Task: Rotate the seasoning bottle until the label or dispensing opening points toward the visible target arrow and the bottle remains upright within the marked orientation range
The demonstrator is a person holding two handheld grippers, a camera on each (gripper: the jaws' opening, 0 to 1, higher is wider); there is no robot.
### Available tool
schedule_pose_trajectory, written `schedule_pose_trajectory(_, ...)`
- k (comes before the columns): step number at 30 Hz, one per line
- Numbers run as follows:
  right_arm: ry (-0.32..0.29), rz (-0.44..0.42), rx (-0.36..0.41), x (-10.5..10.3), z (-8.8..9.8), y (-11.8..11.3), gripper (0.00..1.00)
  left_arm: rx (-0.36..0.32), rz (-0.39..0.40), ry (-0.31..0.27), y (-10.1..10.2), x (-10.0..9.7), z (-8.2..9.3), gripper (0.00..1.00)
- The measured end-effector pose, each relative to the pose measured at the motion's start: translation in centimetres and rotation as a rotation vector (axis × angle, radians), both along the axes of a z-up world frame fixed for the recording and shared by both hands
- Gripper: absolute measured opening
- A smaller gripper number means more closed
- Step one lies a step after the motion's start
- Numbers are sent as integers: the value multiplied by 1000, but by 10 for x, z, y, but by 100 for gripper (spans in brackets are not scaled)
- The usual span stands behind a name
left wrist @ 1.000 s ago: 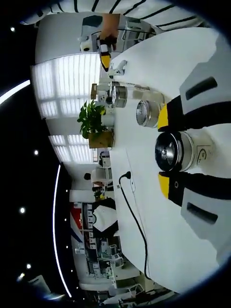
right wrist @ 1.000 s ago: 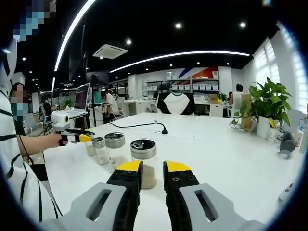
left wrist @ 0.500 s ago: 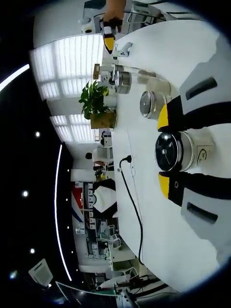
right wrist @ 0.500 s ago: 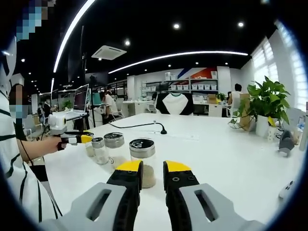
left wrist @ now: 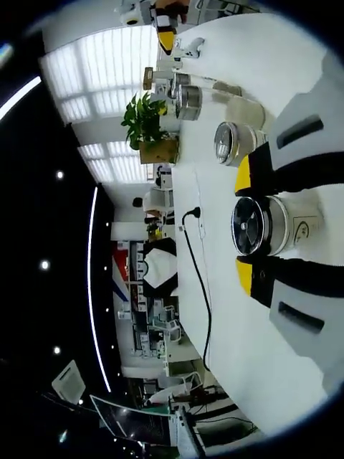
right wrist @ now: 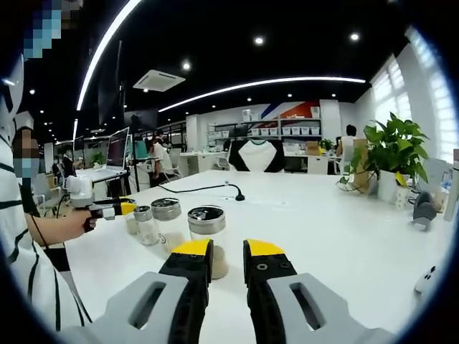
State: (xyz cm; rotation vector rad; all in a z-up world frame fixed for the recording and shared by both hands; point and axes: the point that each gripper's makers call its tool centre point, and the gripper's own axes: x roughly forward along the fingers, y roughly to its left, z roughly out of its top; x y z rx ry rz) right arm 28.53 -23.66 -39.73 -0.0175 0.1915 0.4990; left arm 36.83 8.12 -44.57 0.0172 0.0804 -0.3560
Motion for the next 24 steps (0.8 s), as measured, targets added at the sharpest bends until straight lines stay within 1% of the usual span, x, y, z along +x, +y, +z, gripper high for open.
schedule_pose_trajectory(1, 1, 1, 0, 0, 0, 0, 14, 5, 0, 4, 0, 1, 0, 35)
schedule_pose_trajectory(2, 4, 5, 2, 0, -1, 1, 15, 51, -20, 5, 0, 1, -2, 35)
schedule_pose_trajectory(3, 3, 6, 2, 0, 0, 1, 15, 84, -40, 2, -1, 1, -2, 35)
schedule_pose_trajectory(4, 3, 7, 1, 0, -1, 1, 15, 97, -57, 0, -2, 1, -2, 35)
schedule_pose_trajectory(6, 5, 7, 4, -1, -1, 1, 15, 100, -118, 14, -5, 1, -2, 36)
schedule_pose_trajectory(7, 6, 5, 4, -1, -1, 1, 15, 97, -124, 8, -2, 2, 0, 36)
schedule_pose_trajectory(8, 6, 5, 4, -1, -2, 1, 15, 105, -156, -8, -4, 1, 3, 36)
schedule_pose_trajectory(9, 6, 4, 3, -1, -1, 0, 15, 102, -180, -1, -4, 0, 4, 36)
schedule_pose_trajectory(10, 5, 5, 2, -1, -1, 0, 15, 109, -185, -4, -3, 0, 5, 38)
schedule_pose_trajectory(11, 4, 5, 2, -1, -1, 0, 15, 113, -210, -11, -4, 0, 7, 40)
schedule_pose_trajectory(13, 4, 2, 3, -1, 0, 0, 15, 109, -283, -19, -10, -1, 10, 46)
schedule_pose_trajectory(14, 7, 2, 1, 0, -1, 0, 15, 103, -320, -2, -12, -1, 9, 47)
schedule_pose_trajectory(15, 9, 3, -2, 0, -2, 0, 15, 112, -333, -3, -12, 0, 9, 48)
schedule_pose_trajectory(16, 12, 5, -4, 0, -3, 0, 15, 128, -367, 9, -15, 0, 6, 48)
schedule_pose_trajectory(17, 13, 6, -4, 0, -3, 1, 15, 142, -362, 20, -13, 2, 4, 48)
schedule_pose_trajectory(18, 15, 9, -7, -1, -3, 2, 15, 159, -384, 16, -15, 3, 3, 49)
schedule_pose_trajectory(21, 14, 9, -8, -1, -3, 2, 15, 145, -412, 26, -16, 5, 0, 50)
schedule_pose_trajectory(22, 14, 9, -8, -1, -3, 2, 14, 110, -435, 37, -19, 3, 0, 49)
schedule_pose_trajectory(24, 16, 6, -10, 0, -3, 2, 14, 100, -428, 44, -18, 4, -1, 44)
